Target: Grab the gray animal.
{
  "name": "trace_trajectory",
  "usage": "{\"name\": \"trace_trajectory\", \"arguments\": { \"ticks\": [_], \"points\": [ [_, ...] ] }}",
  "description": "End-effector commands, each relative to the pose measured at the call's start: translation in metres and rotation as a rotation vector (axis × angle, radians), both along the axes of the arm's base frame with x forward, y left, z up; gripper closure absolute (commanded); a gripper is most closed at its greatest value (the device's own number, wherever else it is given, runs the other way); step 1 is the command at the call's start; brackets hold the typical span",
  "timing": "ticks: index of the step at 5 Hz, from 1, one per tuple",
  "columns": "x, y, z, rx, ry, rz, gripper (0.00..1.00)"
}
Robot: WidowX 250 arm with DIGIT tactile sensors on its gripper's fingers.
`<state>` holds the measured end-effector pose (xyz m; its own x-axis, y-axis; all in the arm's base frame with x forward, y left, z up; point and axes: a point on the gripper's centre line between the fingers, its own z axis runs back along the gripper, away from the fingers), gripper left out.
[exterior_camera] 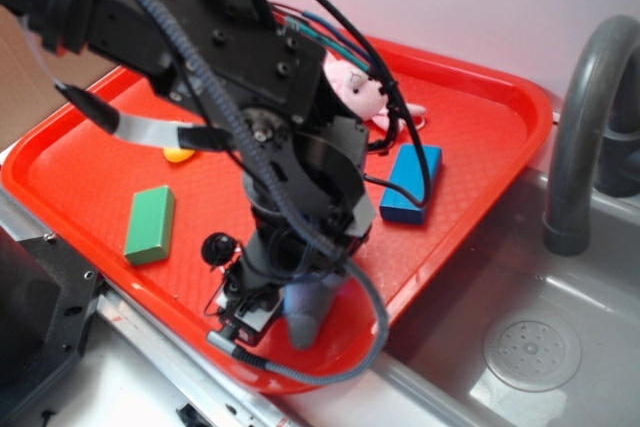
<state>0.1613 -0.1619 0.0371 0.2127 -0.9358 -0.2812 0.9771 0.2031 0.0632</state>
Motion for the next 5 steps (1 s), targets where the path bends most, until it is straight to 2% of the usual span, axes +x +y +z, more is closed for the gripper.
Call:
{"name": "trace_trajectory", "arguments": {
  "ticks": [1, 2, 3, 4, 5],
  "points": [
    [-0.016, 0.01, 0.0, -0.033, 0.033, 0.033, 1.0],
    [-0.018, 0.01, 0.0, -0.044, 0.019, 0.074, 1.0],
    [-0.016, 0.01, 0.01, -0.074, -0.007, 0.196, 1.0],
    [-0.006, 0.025, 0.041, -0.038, -0.06, 0.445, 1.0],
    [-0.002, 0.054, 0.082, -0.065, -0.103, 0.694, 1.0]
  ]
}}
